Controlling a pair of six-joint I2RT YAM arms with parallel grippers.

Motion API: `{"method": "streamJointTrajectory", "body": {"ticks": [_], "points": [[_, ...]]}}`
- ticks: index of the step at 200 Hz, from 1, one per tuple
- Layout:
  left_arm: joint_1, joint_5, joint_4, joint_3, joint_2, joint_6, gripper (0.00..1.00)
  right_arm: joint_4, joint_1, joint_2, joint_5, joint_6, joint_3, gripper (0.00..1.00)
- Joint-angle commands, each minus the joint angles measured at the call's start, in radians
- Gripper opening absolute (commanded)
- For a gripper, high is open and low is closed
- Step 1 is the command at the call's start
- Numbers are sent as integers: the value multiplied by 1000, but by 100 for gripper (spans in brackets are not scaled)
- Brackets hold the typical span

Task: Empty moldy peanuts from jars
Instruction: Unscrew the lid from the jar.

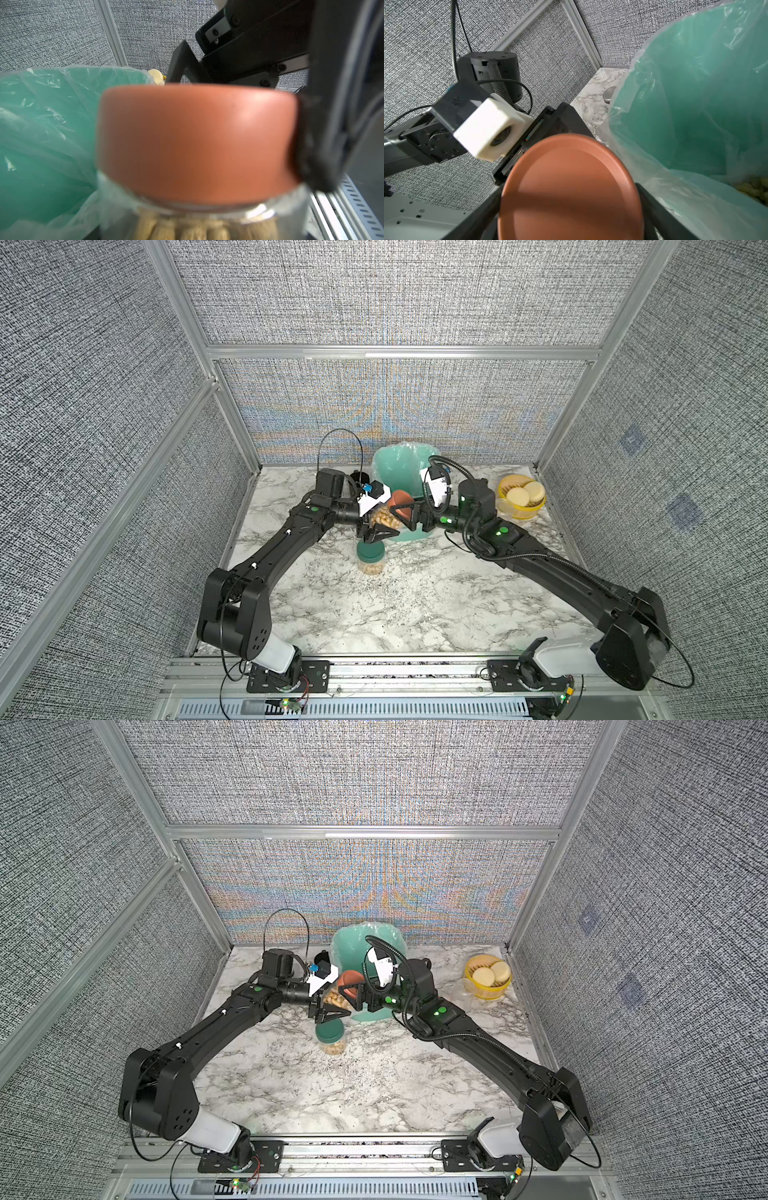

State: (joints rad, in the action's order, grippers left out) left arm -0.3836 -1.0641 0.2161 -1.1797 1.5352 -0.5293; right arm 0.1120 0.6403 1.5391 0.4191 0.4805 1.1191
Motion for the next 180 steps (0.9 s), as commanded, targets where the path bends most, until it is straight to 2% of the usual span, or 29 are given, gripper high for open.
{"method": "streamJointTrajectory", "body": {"ticks": [1, 43, 116, 162, 180], "points": [[3, -38, -55, -11, -1, -8, 0, 9, 0, 8, 38, -11, 14, 78], [3, -44, -46, -14, -2, -13, 0, -34, -3, 27, 106, -99, 47, 59], [6, -73, -26, -9, -5, -25, 0, -228, -56, 94, 291, -422, 180, 47], [5, -81, 31, -28, -4, -59, 0, -347, -73, 134, 320, -593, 250, 28], [5, -85, 32, -29, 0, -58, 0, -363, -78, 137, 319, -632, 255, 25]]}}
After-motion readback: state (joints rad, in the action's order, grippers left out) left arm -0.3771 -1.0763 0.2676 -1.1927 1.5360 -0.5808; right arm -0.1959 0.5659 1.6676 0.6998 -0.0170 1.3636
